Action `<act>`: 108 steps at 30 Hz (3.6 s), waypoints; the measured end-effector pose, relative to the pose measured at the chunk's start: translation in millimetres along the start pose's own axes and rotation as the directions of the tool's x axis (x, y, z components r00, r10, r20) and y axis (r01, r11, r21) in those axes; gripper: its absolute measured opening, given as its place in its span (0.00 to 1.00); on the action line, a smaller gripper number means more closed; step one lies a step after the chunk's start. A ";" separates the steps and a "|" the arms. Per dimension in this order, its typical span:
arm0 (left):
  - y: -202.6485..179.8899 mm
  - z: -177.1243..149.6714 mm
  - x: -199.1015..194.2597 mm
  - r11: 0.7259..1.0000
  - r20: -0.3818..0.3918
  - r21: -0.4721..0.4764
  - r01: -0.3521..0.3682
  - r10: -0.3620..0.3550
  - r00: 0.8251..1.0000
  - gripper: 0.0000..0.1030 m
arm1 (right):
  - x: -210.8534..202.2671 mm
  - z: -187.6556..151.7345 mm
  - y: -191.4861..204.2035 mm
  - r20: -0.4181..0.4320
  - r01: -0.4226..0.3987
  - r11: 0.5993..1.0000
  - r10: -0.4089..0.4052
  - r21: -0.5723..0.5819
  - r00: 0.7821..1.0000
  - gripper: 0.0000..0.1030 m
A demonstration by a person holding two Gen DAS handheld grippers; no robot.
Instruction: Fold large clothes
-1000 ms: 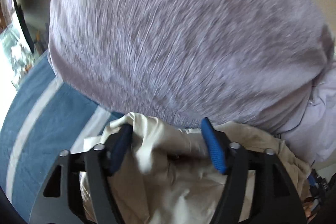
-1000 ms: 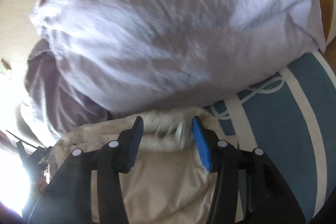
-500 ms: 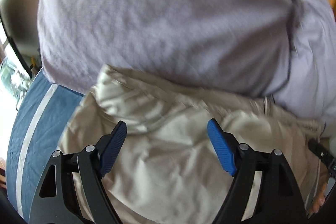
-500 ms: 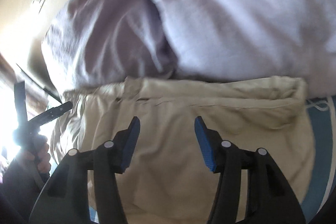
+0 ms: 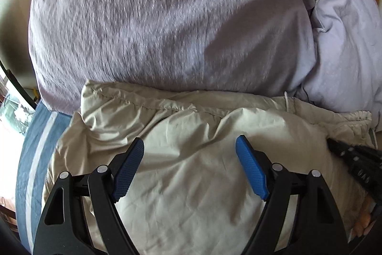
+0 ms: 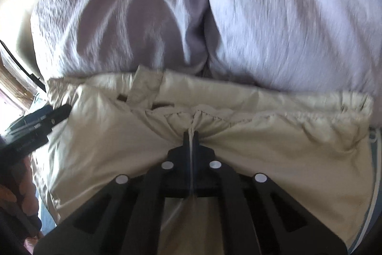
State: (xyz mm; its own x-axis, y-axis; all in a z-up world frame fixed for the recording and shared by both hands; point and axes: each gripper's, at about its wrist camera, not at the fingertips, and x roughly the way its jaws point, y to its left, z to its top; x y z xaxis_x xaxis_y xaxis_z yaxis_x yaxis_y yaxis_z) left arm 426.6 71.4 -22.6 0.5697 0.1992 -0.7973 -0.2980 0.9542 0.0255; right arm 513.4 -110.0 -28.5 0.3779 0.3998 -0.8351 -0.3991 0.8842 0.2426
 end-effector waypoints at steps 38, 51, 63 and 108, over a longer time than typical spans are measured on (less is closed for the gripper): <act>32.7 -3.1 39.9 0.995 -0.003 0.029 -0.095 0.095 0.995 0.86 | -35.7 -58.5 -110.9 0.130 0.290 0.948 -0.307 0.133 0.943 0.53; 59.8 -18.3 62.9 0.997 0.023 -0.011 -0.071 0.071 0.997 0.93 | -7.8 -61.2 -113.2 0.140 0.332 0.935 -0.347 0.123 0.927 0.68; 63.3 -33.2 81.3 0.997 0.029 -0.030 -0.068 0.069 0.997 0.95 | 11.0 -69.4 -121.7 0.154 0.332 0.935 -0.349 0.124 0.925 0.73; 207.9 -129.0 19.5 0.833 -0.132 -0.553 0.023 -0.115 0.985 0.82 | -52.0 -203.3 -197.9 -0.019 -0.026 0.826 0.045 0.564 0.999 0.74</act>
State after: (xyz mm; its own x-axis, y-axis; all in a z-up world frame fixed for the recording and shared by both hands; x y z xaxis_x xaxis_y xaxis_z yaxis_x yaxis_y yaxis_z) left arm 276.9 244.9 -110.6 0.4943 0.0567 -0.8674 -0.6586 0.6758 -0.3311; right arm 402.9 -354.9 -133.5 0.3436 0.4341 -0.8327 0.1314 0.8558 0.5003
